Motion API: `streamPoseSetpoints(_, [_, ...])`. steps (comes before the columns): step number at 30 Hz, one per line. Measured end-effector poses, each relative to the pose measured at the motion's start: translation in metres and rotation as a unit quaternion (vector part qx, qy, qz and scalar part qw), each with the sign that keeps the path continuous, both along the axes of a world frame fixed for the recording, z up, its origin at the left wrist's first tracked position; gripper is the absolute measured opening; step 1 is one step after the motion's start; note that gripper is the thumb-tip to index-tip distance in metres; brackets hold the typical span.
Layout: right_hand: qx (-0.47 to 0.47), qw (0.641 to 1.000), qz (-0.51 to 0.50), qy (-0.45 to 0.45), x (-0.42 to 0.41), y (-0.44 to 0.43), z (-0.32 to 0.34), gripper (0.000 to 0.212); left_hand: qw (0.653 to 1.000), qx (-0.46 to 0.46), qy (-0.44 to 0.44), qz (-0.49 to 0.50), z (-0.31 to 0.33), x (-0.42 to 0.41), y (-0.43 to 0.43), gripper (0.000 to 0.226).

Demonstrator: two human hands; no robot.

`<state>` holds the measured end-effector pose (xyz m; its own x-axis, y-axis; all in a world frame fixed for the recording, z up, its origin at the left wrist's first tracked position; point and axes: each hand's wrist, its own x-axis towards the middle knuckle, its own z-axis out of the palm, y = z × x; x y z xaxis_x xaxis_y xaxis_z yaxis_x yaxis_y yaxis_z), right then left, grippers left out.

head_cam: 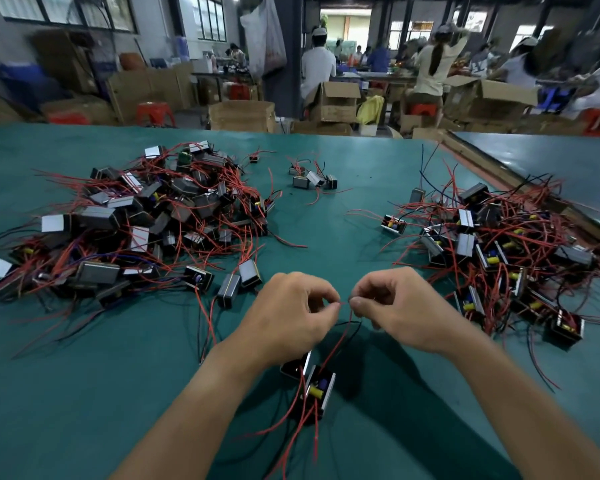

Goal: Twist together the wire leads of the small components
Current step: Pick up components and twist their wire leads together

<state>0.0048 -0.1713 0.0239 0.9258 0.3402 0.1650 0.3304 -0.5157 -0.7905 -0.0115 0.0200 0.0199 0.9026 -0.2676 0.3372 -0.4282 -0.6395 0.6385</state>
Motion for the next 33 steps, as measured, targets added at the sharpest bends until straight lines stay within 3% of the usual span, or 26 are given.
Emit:
streamPoseSetpoints(9, [-0.051, 0.999, -0.006, 0.012, -0.0029, 0.0002, 0.0012, 0.021, 0.999, -0.017, 0.022, 0.031, -0.0024, -0.0002, -0.0002, 0.011])
streamPoseSetpoints(12, [-0.017, 1.0, 0.005, 0.011, -0.0046, -0.0002, 0.0045, 0.019, 0.998, -0.032, 0.039, 0.037, -0.0034, 0.0013, -0.0009, 0.009])
streamPoseSetpoints(20, [0.008, 0.997, 0.0, -0.07, -0.0059, 0.0031, 0.0054, 0.016, 0.981, -0.129, 0.143, -0.029, -0.0004, 0.0006, -0.0039, 0.011])
streamPoseSetpoints(28, [0.077, 0.997, 0.016, 0.01, -0.0073, 0.003, 0.0055, 0.017, 0.97, -0.188, 0.152, -0.029, 0.0003, 0.0004, -0.0056, 0.009])
streamPoseSetpoints(33, [0.116, 0.992, -0.01, 0.051, -0.007, 0.0067, 0.0058, 0.017, 0.977, -0.165, 0.134, -0.006, -0.0041, 0.0013, -0.0079, 0.013])
